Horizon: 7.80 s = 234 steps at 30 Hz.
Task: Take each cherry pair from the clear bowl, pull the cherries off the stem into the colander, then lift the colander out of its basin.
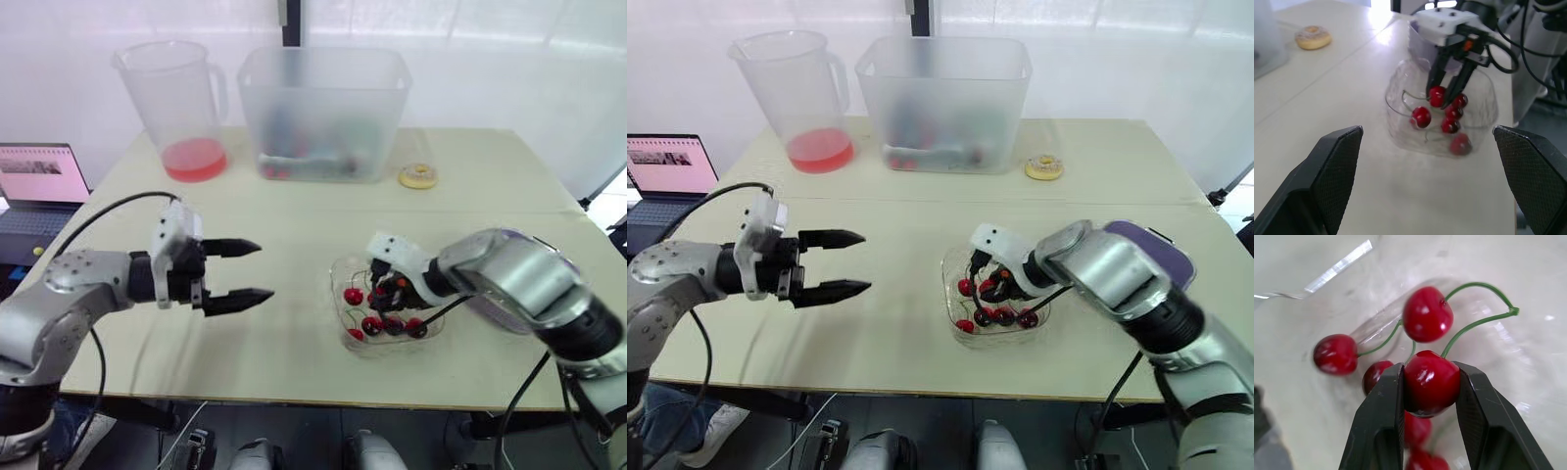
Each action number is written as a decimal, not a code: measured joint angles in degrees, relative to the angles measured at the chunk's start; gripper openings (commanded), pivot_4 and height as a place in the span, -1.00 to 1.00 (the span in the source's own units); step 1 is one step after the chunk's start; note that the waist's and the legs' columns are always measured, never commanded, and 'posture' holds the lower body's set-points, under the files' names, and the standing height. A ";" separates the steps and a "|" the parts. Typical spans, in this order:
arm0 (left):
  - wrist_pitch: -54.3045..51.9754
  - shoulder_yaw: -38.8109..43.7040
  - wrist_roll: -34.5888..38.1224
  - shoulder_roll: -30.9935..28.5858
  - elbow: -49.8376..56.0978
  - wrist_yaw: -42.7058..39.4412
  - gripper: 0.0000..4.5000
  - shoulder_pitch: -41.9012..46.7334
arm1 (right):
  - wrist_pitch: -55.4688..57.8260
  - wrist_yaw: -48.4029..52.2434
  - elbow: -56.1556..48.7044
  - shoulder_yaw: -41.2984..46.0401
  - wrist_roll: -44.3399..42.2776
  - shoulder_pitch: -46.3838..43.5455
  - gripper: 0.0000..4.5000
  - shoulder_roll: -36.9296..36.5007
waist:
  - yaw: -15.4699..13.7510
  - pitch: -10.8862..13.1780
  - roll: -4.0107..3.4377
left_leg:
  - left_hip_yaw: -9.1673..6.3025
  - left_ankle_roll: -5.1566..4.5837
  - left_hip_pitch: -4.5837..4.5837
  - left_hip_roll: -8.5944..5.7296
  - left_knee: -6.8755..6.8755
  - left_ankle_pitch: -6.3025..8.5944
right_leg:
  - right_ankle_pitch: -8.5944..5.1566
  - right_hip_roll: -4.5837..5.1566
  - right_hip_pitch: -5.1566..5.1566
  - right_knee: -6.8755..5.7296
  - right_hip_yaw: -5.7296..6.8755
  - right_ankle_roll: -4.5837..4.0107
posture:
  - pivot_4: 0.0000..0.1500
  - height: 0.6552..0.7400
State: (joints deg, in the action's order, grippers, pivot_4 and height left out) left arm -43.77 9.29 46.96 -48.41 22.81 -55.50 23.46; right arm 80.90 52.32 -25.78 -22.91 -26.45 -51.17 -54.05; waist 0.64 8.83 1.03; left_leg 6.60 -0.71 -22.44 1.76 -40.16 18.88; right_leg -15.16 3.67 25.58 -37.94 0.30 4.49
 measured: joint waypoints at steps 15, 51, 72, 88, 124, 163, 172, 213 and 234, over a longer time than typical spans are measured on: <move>-19.47 0.96 20.24 11.92 -11.67 14.69 1.00 17.96 | -42.52 5.76 -5.90 6.62 13.11 3.49 -0.38 -4.36 | 0.06 0.01 0.03 | -0.25 0.11 0.04 -0.01 -0.01 -0.07 | 0.00 -0.01 -0.16 0.02 0.11 0.01 | 1.00 0.37; -22.68 -8.55 11.12 19.74 -17.06 13.30 -0.99 23.60 | -40.44 6.75 -12.88 4.99 18.45 5.51 -0.26 0.02 | 0.05 0.01 0.03 | -0.30 0.15 0.05 -0.03 -0.04 -0.09 | -0.01 -0.01 -0.19 0.00 0.16 0.01 | 1.00 0.37; -5.67 -11.60 1.19 15.81 -15.59 -6.15 -1.00 24.72 | -4.79 1.58 -0.08 40.13 -20.53 4.95 0.96 14.69 | -0.04 0.03 0.01 | -0.33 0.15 0.04 -0.04 -0.01 -0.09 | 0.00 -0.02 -0.22 0.03 0.22 0.00 | 1.00 0.37; -4.28 -13.12 -0.80 15.78 -15.08 -10.38 -1.00 25.13 | -3.24 -5.51 -1.10 30.21 -28.35 7.89 0.20 13.29 | -0.03 0.03 0.02 | -0.40 0.14 0.00 -0.04 -0.02 -0.09 | 0.00 -0.01 -0.22 0.04 0.16 0.00 | 1.00 0.37; -4.17 -15.67 -2.72 17.04 -14.14 -10.28 -1.00 24.46 | -9.14 -8.82 -1.11 33.33 -37.54 18.64 -0.34 7.35 | -0.01 0.03 0.03 | -0.45 0.12 -0.02 -0.03 -0.01 -0.09 | 0.00 -0.03 -0.23 0.08 0.16 0.00 | 1.00 0.37; -2.07 -12.75 -2.61 17.37 -12.92 -5.88 -1.00 22.23 | -47.10 8.17 44.71 20.94 9.10 22.15 0.87 -14.25 | -0.14 0.08 -0.09 | -0.41 0.14 0.02 -0.03 -0.01 -0.10 | -0.01 -0.07 -0.34 0.24 0.16 0.01 | 1.00 0.37; -1.60 -11.71 -2.62 17.53 -13.06 -5.01 -1.00 21.85 | -39.01 14.53 37.56 25.34 6.03 19.06 0.98 -18.89 | -0.07 0.16 -0.30 | -0.43 0.14 0.03 -0.02 -0.01 -0.10 | -0.01 -0.07 -0.32 0.22 0.17 0.01 | 1.00 0.37; -4.60 -10.36 0.18 19.80 -14.72 -3.03 -1.00 24.60 | -17.77 -9.93 5.80 24.28 -26.89 10.14 -0.14 21.86 | 0.05 0.17 -0.27 | -0.57 0.16 0.01 -0.07 -0.03 -0.11 | 0.00 -0.03 -0.34 0.09 0.22 0.01 | 1.00 0.37; -4.42 -10.67 -0.31 19.64 -14.72 -3.12 -1.00 24.56 | -19.47 -9.34 6.34 23.66 -25.65 11.70 -0.14 21.58 | 0.06 0.17 -0.27 | -0.57 0.16 0.01 -0.07 -0.03 -0.11 | 0.00 -0.03 -0.34 0.09 0.22 0.01 | 1.00 0.37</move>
State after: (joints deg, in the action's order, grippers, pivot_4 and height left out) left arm -48.19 -1.38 46.65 -28.78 8.09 -58.62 48.02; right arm 61.43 42.99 -19.45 0.75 -52.10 -39.47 -32.47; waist 0.70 8.99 0.76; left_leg 6.03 -0.54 -22.42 1.69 -40.18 18.77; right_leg -15.16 3.64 25.24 -37.85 0.52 4.50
